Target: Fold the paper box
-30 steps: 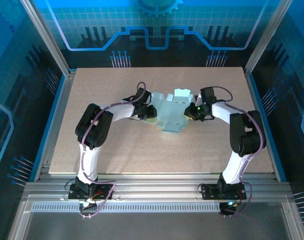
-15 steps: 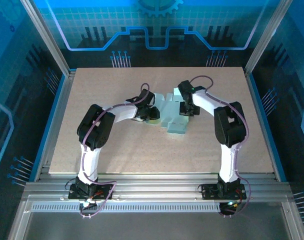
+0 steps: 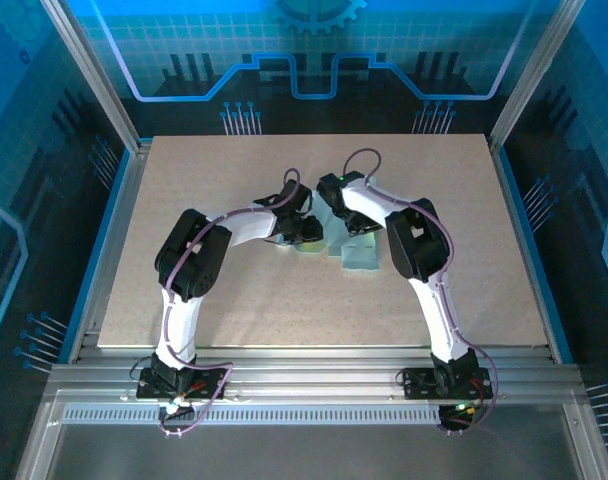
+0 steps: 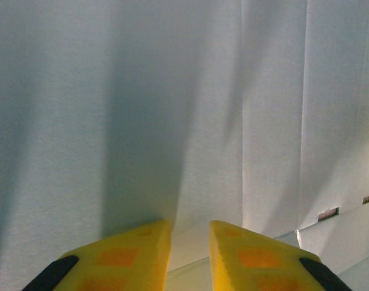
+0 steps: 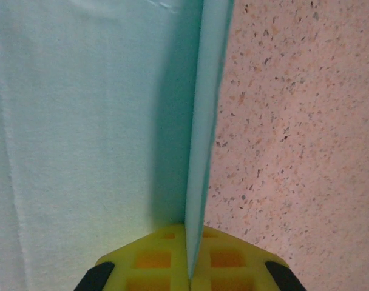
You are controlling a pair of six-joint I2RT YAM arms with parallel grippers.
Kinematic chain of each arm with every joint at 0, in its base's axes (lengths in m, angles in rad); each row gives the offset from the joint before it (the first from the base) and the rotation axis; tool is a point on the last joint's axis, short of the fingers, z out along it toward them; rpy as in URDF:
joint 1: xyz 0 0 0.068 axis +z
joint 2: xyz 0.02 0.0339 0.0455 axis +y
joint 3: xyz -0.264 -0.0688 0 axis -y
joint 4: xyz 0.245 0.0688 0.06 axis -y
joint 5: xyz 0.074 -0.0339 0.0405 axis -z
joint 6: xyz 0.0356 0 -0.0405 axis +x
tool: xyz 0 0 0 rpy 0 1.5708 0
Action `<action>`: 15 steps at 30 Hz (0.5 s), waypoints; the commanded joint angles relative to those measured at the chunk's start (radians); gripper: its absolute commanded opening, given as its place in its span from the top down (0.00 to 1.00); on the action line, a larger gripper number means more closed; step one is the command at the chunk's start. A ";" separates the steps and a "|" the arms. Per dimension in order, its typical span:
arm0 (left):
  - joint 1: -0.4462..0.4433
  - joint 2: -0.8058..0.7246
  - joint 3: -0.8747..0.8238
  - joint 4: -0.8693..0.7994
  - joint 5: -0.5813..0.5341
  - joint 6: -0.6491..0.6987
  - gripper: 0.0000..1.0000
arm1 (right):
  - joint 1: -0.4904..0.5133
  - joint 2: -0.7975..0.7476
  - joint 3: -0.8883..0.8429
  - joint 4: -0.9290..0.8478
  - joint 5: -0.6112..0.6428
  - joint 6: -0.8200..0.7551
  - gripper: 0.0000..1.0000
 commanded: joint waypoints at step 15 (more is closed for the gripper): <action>-0.001 0.037 0.022 -0.086 -0.026 -0.014 0.73 | -0.104 -0.374 -0.310 0.285 -0.415 -0.084 0.64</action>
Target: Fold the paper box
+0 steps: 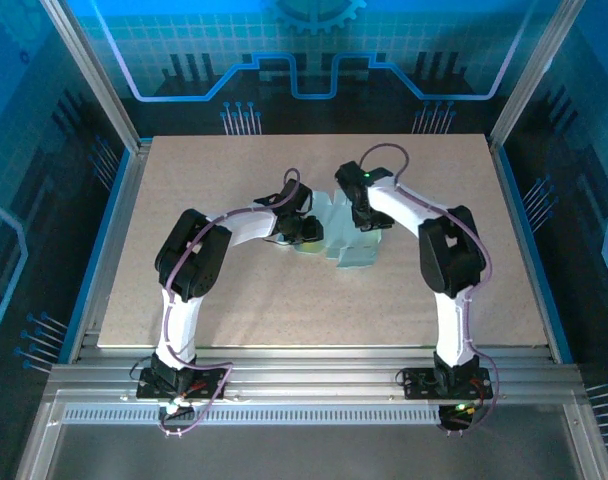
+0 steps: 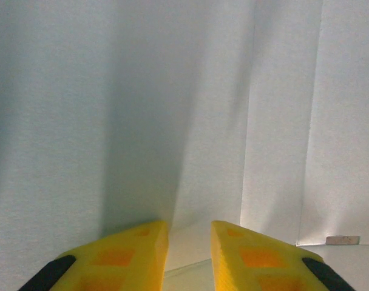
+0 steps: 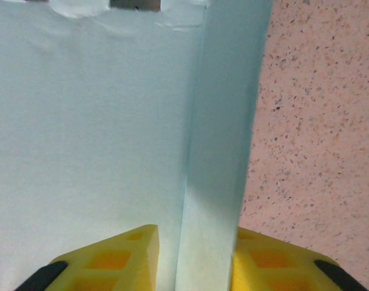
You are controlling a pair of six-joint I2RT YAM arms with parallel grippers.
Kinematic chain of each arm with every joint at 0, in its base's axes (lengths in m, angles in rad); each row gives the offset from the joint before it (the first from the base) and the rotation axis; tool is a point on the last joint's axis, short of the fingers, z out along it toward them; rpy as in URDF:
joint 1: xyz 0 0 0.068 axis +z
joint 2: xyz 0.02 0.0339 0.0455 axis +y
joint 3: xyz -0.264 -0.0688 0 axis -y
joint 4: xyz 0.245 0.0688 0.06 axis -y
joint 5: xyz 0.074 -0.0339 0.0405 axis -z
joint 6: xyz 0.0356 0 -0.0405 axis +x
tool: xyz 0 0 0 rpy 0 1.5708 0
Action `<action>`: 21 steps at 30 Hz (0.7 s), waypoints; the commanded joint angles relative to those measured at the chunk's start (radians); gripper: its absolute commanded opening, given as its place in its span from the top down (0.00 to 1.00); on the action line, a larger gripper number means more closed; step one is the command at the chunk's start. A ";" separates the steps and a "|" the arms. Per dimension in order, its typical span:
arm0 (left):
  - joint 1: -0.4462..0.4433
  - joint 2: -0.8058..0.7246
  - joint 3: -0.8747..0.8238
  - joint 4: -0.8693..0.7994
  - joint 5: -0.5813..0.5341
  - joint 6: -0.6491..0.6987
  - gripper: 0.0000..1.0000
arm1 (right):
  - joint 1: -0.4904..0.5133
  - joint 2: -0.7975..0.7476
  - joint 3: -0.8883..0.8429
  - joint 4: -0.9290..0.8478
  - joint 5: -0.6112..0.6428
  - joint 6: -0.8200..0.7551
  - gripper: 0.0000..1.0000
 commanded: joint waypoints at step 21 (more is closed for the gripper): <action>0.001 0.040 0.015 -0.076 -0.029 0.024 0.72 | -0.243 -0.111 -0.270 0.282 -0.446 0.028 0.62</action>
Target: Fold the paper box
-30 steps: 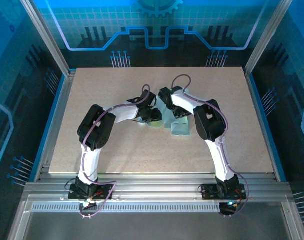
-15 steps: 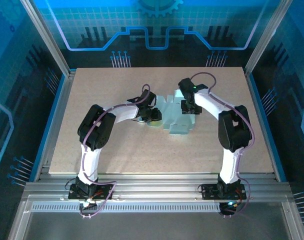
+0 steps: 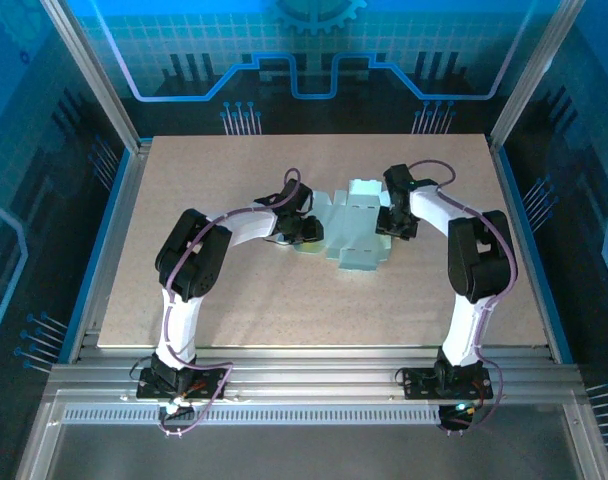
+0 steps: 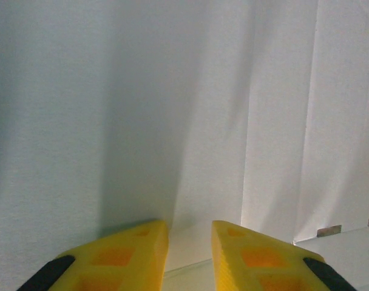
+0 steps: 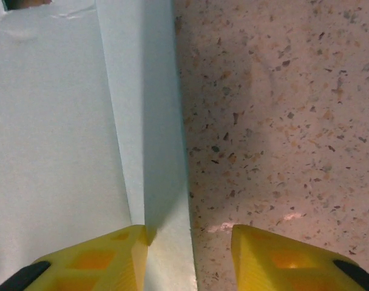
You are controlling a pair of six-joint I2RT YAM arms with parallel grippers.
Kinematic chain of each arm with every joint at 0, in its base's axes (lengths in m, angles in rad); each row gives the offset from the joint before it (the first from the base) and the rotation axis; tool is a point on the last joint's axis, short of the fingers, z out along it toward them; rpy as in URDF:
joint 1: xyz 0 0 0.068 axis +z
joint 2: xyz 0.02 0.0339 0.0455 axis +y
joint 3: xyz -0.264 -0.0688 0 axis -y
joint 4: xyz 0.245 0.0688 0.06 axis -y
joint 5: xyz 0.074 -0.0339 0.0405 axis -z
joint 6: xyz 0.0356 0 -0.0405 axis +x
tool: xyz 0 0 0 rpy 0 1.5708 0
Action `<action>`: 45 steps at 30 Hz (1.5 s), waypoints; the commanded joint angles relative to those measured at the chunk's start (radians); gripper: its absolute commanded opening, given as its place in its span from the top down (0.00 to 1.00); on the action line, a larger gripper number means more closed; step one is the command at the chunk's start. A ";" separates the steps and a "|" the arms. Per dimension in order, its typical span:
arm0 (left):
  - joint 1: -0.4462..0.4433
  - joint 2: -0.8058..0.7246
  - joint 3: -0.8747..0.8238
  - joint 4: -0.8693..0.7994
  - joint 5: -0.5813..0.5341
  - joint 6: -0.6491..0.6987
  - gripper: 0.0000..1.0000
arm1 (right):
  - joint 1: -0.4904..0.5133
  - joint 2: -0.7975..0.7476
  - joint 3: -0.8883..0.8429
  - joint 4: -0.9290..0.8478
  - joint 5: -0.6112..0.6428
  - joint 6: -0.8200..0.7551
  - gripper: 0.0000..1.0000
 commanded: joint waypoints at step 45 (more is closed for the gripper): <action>0.001 0.041 0.036 -0.098 -0.015 0.033 0.72 | 0.242 0.080 0.160 -0.079 0.394 -0.016 0.76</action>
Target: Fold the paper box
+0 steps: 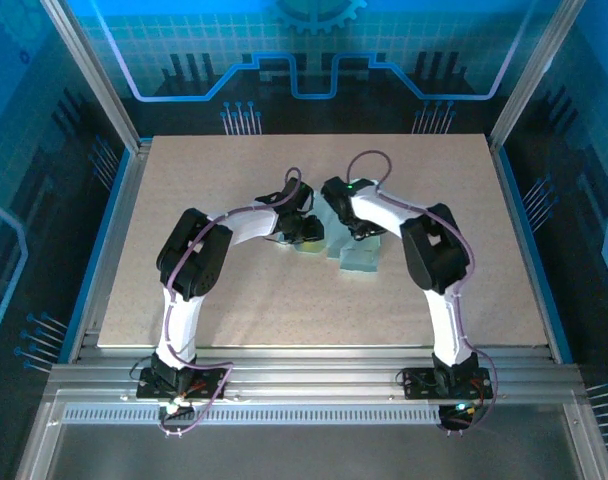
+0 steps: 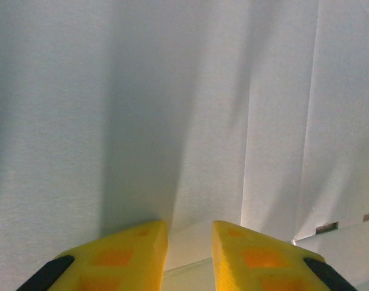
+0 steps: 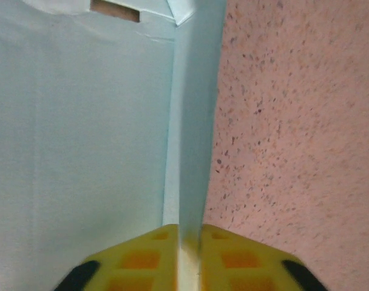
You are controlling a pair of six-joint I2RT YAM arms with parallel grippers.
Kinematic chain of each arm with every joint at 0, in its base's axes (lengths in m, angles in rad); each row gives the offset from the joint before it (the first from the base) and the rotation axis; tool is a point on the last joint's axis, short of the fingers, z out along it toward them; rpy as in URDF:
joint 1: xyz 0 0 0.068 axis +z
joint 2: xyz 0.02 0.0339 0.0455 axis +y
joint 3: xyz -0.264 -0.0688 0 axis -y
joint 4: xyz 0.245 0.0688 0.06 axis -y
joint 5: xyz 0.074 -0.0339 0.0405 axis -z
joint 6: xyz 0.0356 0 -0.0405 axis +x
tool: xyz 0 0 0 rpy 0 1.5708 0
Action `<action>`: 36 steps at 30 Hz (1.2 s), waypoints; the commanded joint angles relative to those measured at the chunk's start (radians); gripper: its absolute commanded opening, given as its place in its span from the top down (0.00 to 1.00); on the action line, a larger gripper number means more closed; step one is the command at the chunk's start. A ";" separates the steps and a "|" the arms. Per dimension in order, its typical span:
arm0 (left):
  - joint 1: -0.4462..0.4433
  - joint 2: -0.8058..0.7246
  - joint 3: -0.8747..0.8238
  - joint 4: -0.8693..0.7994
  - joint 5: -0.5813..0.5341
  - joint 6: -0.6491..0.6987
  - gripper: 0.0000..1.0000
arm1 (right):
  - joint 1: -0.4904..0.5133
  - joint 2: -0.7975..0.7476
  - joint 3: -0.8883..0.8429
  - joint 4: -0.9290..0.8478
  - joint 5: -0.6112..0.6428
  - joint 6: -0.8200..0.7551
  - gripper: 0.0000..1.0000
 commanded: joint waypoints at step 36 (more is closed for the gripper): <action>0.050 0.077 0.109 -0.214 0.078 0.248 0.70 | -0.384 0.071 0.122 0.313 -0.963 -0.463 0.67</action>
